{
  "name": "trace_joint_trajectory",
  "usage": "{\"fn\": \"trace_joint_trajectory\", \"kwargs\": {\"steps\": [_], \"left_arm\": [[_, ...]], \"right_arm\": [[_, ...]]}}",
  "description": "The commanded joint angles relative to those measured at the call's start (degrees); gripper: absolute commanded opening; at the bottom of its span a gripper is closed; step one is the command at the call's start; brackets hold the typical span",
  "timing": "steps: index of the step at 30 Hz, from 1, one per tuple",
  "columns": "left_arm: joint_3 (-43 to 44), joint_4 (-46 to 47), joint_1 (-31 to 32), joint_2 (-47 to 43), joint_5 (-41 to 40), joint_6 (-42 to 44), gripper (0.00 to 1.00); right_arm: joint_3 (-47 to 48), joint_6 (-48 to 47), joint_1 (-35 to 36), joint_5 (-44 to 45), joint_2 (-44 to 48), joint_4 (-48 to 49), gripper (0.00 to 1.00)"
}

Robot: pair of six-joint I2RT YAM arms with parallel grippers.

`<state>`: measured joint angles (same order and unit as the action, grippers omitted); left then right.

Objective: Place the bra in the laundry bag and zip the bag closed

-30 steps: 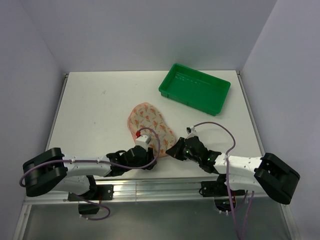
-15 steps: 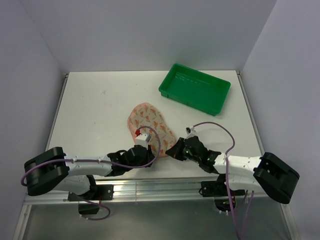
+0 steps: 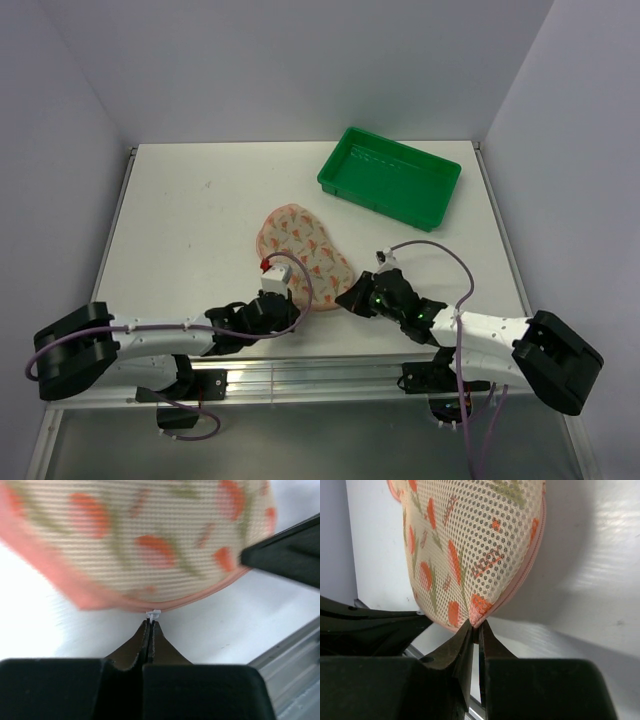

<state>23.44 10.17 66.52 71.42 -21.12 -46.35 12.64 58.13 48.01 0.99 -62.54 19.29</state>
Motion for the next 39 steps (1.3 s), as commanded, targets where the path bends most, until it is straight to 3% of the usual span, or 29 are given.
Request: {"fn": "trace_joint_trajectory", "kwargs": {"steps": [1,7,12,15,16,19,27,36,39], "left_arm": [[-2.9,-6.6,-0.2,-5.5,-7.9,-1.5,0.0],[-4.5,-13.2,-1.1,-11.1,-8.9,-7.8,0.0],[-4.4,-19.0,-1.0,-16.0,-10.7,-11.0,0.0],[-5.0,-16.3,-1.0,-18.2,-8.2,-9.1,0.0],[-4.9,-12.7,-0.9,-18.1,-7.5,-7.6,0.0],[-3.0,-5.5,-0.7,-15.0,-5.3,-5.4,0.0],[5.4,6.7,-0.7,-1.2,0.6,0.4,0.0],[3.5,7.0,-0.7,-0.2,2.9,-0.8,0.0],[2.9,6.6,-0.8,-1.2,2.3,-0.9,0.0]], "right_arm": [[2.1,-4.7,-3.5,0.7,2.5,-4.2,0.0],[4.4,-10.5,-8.2,0.4,3.7,-8.4,0.0],[12.0,-14.4,-12.6,-0.7,-2.7,-9.4,0.0],[18.9,-16.6,-11.1,-3.5,-6.9,-11.4,0.35],[19.8,-16.6,-10.2,-2.8,-6.5,-12.4,0.61],[18.4,-14.5,-8.5,-1.5,-3.5,-13.2,0.8],[3.5,0.6,-0.6,2.0,3.9,-3.7,0.83],[5.0,4.4,0.0,-2.3,-5.8,10.1,0.83],[5.1,4.7,0.0,-2.3,-6.5,10.8,0.82]]}}
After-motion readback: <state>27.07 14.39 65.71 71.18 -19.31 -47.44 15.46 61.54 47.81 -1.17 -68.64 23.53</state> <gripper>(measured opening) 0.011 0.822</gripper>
